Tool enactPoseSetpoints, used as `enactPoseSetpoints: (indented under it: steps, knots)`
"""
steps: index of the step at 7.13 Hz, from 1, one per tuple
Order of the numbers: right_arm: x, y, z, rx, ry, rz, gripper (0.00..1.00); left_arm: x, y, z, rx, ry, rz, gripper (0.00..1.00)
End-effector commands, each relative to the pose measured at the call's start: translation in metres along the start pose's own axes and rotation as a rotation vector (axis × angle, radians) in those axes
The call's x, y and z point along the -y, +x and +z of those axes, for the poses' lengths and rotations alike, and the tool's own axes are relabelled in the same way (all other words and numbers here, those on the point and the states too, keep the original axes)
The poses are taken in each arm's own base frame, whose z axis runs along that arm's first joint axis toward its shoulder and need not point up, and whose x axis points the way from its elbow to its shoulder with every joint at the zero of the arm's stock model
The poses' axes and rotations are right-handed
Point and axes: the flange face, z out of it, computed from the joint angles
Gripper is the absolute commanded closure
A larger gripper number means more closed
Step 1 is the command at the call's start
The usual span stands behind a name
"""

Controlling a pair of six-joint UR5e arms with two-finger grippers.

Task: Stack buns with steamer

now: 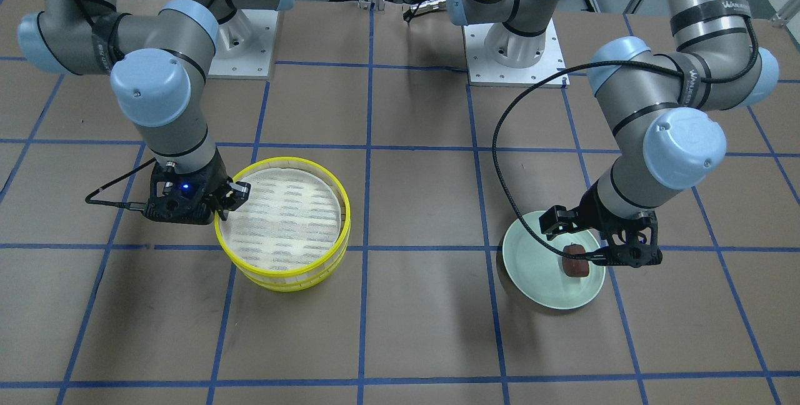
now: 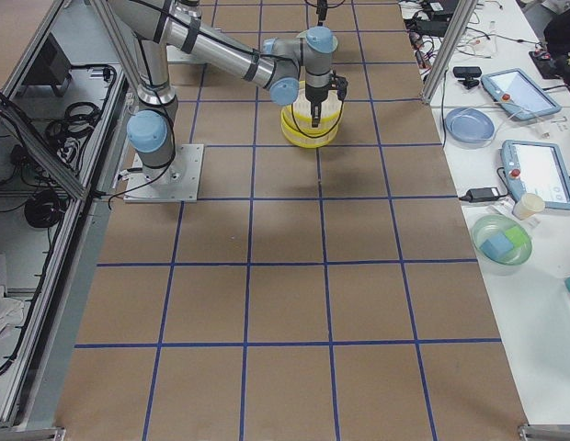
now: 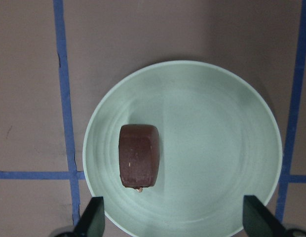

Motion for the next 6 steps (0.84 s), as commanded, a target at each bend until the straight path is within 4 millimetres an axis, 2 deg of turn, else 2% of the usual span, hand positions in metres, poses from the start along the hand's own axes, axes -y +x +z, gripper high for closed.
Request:
enactPoseSetpoints:
  steps: [1,2,3,4,5,6]
  knots:
    - [0.0,0.003,0.001,-0.009,-0.004,-0.002,1.0,0.009,-0.006,0.039,-0.006,-0.018,0.001,0.02]
    - [-0.002,0.003,0.003,-0.01,-0.011,-0.002,1.0,0.01,-0.007,0.062,-0.013,-0.054,-0.002,0.03]
    - [-0.004,0.003,0.006,-0.01,-0.017,-0.002,1.0,0.014,-0.008,0.072,-0.011,-0.044,-0.004,0.03]
    - [-0.004,0.002,0.007,-0.01,-0.02,-0.004,1.0,0.015,-0.011,0.075,-0.012,-0.047,-0.006,0.09]
    - [-0.005,0.002,0.008,-0.009,-0.025,-0.003,1.0,0.015,-0.011,0.074,-0.01,-0.044,-0.005,0.71]
    - [-0.006,0.002,0.01,-0.01,-0.028,-0.006,1.0,0.015,-0.011,0.073,-0.013,-0.042,-0.005,1.0]
